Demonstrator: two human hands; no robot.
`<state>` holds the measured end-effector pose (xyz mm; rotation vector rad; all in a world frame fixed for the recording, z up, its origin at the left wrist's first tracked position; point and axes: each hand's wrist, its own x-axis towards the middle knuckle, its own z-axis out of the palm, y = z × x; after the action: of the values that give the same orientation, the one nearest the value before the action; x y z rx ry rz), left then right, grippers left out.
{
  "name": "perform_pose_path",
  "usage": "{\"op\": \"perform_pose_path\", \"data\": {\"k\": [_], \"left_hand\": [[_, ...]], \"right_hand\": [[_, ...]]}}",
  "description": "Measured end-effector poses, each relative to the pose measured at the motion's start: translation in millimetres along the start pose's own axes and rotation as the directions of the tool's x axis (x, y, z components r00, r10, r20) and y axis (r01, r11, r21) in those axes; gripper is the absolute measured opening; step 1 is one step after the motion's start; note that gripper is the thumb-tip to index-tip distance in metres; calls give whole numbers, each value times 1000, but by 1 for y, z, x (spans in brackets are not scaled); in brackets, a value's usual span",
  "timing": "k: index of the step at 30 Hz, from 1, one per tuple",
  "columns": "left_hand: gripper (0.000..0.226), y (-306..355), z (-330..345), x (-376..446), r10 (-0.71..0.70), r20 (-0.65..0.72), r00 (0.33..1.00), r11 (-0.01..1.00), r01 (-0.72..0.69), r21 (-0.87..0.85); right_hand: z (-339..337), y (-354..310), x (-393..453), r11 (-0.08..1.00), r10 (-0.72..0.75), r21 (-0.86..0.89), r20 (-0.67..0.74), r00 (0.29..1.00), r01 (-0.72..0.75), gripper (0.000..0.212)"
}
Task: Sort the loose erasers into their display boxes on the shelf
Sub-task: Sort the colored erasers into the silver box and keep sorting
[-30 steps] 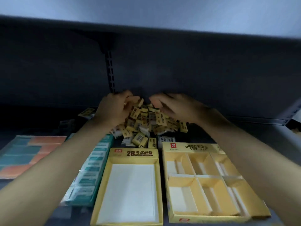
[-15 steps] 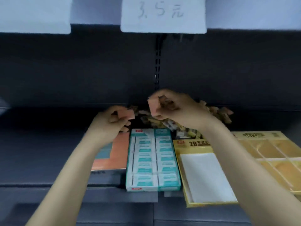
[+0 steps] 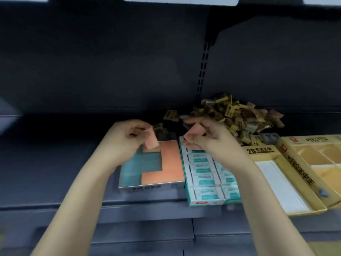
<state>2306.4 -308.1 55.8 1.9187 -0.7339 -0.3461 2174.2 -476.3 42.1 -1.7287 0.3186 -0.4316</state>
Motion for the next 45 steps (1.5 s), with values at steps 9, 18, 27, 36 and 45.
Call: {"op": "perform_pose_path", "data": {"k": [9,18,27,36,45], "left_hand": [[42,-18,-26,2,-57,171,984,992,36,124],[42,-26,-32,0,-53,241,969,994,27,110],[43,-30,-40,-6,-19,211,977,1000,17,9],[41,-34,-48,-14,-66,152,986,997,72,-30],[27,-38,-57,-20,-131,117,984,989,137,-48]], "right_hand": [[16,0,-1,866,-70,-500,-150,986,-14,7],[20,2,-2,806,-49,-591,-129,990,-37,14],[43,-20,16,764,4,-645,26,1000,14,8],[69,-29,43,658,202,-751,244,949,53,13],[74,-25,55,524,150,-836,277,949,161,13]]}}
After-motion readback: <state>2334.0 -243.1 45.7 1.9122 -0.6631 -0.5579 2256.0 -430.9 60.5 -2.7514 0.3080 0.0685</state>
